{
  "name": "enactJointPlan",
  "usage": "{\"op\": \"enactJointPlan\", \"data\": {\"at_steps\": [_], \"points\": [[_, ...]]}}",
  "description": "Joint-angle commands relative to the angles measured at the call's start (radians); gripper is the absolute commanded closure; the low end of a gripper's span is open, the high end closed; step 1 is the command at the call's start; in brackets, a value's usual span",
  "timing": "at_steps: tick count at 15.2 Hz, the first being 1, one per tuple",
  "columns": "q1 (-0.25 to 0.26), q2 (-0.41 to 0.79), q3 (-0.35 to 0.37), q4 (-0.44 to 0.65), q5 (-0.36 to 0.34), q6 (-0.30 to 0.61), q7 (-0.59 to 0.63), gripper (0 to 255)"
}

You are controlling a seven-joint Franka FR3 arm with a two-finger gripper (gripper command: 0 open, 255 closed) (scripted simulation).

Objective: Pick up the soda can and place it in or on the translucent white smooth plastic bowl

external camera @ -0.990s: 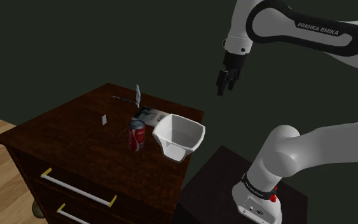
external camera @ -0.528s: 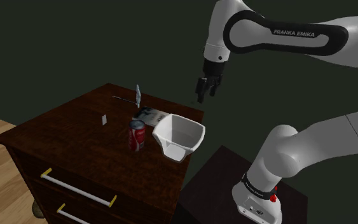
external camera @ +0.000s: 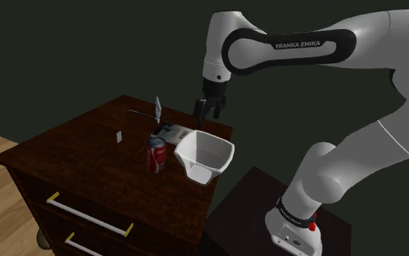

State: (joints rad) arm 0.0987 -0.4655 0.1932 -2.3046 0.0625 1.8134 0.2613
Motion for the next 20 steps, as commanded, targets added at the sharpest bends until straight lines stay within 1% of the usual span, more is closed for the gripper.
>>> {"op": "enactJointPlan", "data": {"at_steps": [1,7,14,20], "points": [[0.007,0.062,0.025,0.023,0.006,0.046,0.027,0],[0.027,0.260,0.096,0.131,-0.007,0.149,0.113,0],[0.059,0.496,0.154,0.301,-0.070,0.222,0.219,0],[0.062,0.525,0.154,0.252,-0.082,0.299,0.227,0]]}}
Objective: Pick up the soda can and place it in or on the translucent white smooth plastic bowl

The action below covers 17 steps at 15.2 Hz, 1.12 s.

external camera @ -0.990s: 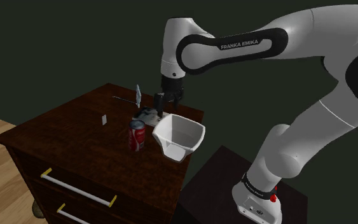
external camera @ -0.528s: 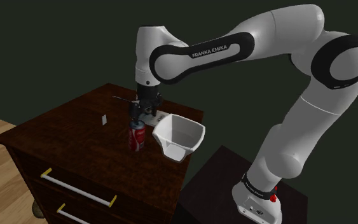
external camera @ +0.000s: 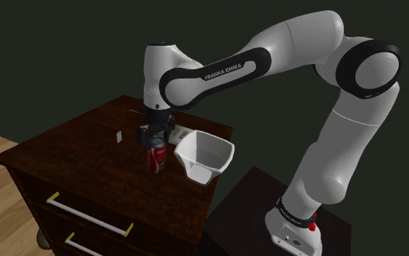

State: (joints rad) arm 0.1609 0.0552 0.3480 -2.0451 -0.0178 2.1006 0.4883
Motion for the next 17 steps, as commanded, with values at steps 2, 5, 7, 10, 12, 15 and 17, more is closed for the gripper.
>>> {"op": "enactJointPlan", "data": {"at_steps": [2,5,7,10,12,15,17], "points": [[0.000,0.014,-0.001,-0.019,-0.006,0.032,0.003,0],[0.000,0.014,-0.001,-0.019,-0.006,0.032,0.003,0],[0.000,0.014,-0.001,-0.019,-0.006,0.032,0.003,0],[0.000,0.014,-0.001,-0.019,-0.006,0.032,0.003,255],[0.000,0.014,-0.001,-0.018,-0.006,0.032,0.003,255],[0.000,0.014,-0.001,-0.018,-0.006,0.032,0.003,255],[0.000,0.014,-0.001,-0.018,-0.006,0.032,0.003,255]]}}
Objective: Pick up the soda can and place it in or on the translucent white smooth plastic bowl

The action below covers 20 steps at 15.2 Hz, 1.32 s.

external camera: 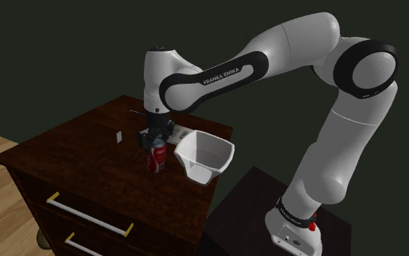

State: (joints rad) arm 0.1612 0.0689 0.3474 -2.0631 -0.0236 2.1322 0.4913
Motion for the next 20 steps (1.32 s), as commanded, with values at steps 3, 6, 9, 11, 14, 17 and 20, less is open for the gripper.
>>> {"op": "enactJointPlan", "data": {"at_steps": [3,6,9,11,14,17,20], "points": [[0.000,-0.006,0.000,0.007,0.003,-0.012,-0.002,255],[-0.001,-0.022,0.000,0.030,0.009,-0.051,-0.006,255],[-0.002,-0.036,0.000,0.055,0.015,-0.089,-0.010,255],[-0.003,-0.044,0.000,0.074,0.018,-0.115,-0.013,255],[-0.003,-0.055,-0.001,0.102,0.022,-0.154,-0.015,255],[-0.004,-0.064,-0.001,0.133,0.025,-0.193,-0.018,255],[-0.005,-0.071,-0.002,0.166,0.028,-0.232,-0.019,255]]}}
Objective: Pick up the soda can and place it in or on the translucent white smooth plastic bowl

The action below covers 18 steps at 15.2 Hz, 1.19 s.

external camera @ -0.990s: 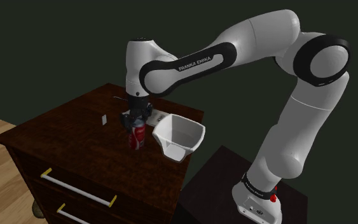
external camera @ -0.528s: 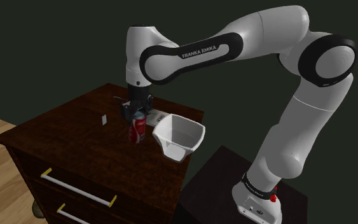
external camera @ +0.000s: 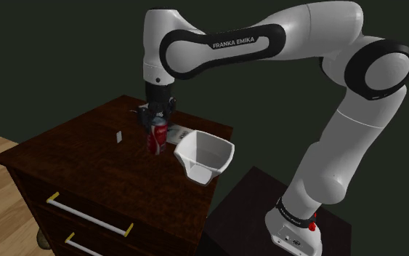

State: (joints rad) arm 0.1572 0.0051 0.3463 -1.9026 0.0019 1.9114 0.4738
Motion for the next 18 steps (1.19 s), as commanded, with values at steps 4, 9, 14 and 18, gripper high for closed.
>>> {"op": "enactJointPlan", "data": {"at_steps": [4,9,14,18], "points": [[-0.001,-0.013,-0.001,0.052,0.004,-0.064,-0.003,255],[-0.001,-0.015,-0.001,0.117,0.005,-0.131,-0.004,255],[-0.001,-0.012,-0.001,0.188,0.004,-0.199,-0.002,255],[0.000,-0.004,0.000,0.251,0.001,-0.255,0.000,255]]}}
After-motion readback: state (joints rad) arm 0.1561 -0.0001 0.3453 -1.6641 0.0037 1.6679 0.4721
